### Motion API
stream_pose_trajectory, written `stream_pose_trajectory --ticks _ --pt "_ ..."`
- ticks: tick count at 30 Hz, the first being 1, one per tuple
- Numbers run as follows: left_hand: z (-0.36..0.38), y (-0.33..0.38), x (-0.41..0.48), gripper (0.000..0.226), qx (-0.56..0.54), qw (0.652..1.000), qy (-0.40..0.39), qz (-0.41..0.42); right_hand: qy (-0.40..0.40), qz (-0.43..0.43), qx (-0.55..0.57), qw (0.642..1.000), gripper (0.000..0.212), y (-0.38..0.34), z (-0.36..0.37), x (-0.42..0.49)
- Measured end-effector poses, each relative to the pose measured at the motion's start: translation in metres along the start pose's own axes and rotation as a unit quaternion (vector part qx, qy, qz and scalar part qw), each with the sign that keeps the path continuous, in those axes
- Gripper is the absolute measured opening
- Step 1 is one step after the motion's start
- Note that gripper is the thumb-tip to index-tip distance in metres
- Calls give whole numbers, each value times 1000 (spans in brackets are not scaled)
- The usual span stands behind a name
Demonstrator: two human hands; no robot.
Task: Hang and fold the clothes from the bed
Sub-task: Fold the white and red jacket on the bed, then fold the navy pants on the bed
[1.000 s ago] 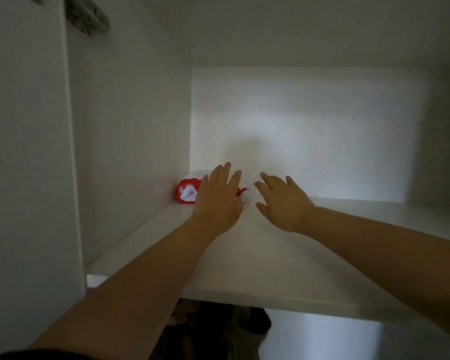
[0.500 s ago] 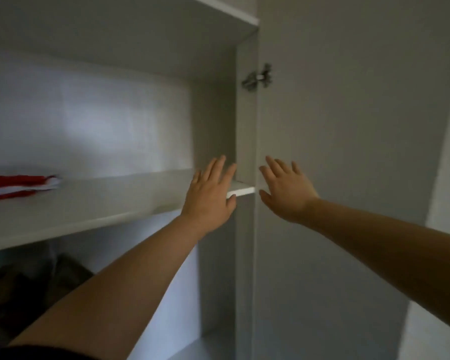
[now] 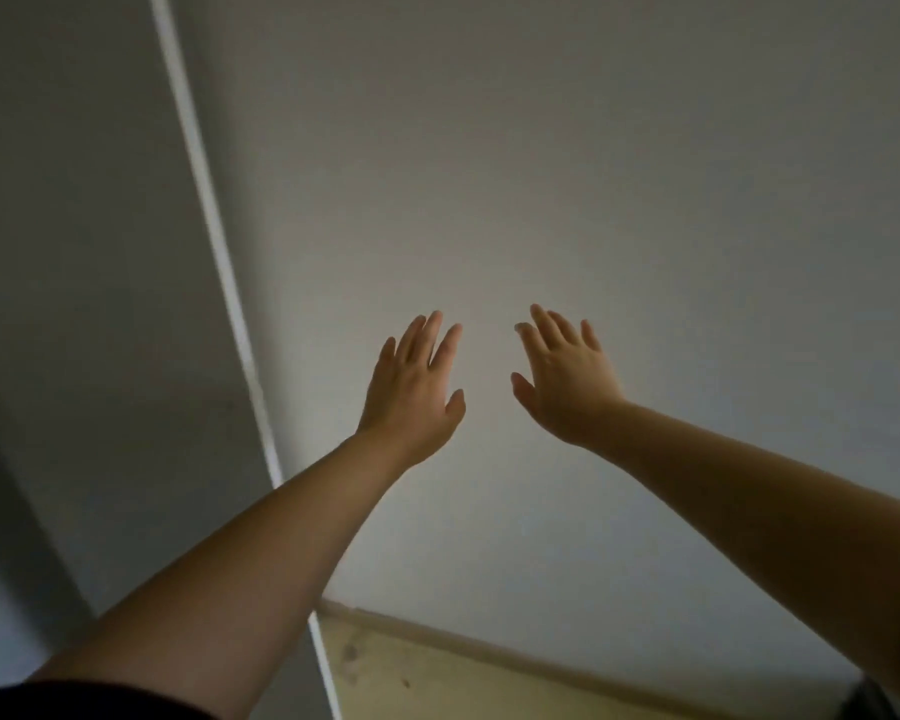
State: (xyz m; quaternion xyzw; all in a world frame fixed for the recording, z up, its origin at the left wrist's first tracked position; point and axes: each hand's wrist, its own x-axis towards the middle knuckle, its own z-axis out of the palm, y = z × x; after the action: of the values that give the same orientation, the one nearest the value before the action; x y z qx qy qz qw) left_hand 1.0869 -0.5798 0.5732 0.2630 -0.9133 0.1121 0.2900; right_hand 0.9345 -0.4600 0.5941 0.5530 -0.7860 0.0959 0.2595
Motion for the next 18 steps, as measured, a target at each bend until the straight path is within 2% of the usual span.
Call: stream_pose_trajectory --ticks 10,18 --pt "158 230 146 69 -136 983 -43 117 -68 142 -52 986 62 265 76 -70" --pt "236 412 196 70 -182 955 -102 210 -101 250 -95 958 64 447 83 -174"
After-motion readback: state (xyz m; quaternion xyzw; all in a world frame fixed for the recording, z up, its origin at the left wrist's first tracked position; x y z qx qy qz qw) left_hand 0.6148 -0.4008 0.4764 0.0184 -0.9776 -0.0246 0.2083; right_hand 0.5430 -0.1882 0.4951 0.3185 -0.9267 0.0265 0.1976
